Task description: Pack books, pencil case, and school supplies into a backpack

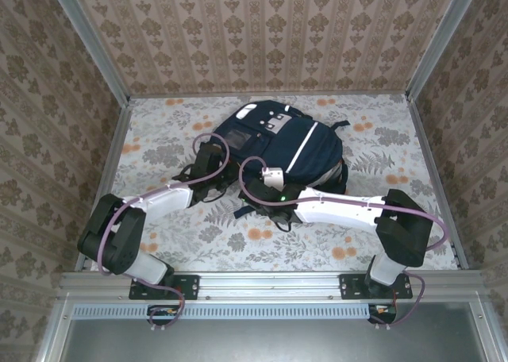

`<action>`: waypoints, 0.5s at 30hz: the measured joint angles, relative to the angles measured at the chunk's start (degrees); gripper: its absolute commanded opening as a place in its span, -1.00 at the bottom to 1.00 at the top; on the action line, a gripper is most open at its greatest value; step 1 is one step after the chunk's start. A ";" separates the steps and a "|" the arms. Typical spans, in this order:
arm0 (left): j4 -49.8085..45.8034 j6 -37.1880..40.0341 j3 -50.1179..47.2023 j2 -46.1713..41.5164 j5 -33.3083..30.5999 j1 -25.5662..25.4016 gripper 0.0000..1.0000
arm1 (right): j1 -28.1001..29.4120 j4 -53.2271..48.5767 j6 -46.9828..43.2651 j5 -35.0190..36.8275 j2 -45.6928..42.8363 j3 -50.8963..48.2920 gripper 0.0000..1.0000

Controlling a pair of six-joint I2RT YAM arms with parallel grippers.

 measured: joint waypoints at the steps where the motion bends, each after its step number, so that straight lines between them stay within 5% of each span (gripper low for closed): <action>1: -0.07 -0.17 0.00 0.00 -0.22 -0.09 -1.00 | 0.04 -0.63 0.48 0.46 0.50 0.63 -0.25; 15: -0.13 -0.85 0.00 0.00 -0.35 -0.15 -1.00 | 0.00 -7.52 2.40 4.85 10.27 9.92 -0.29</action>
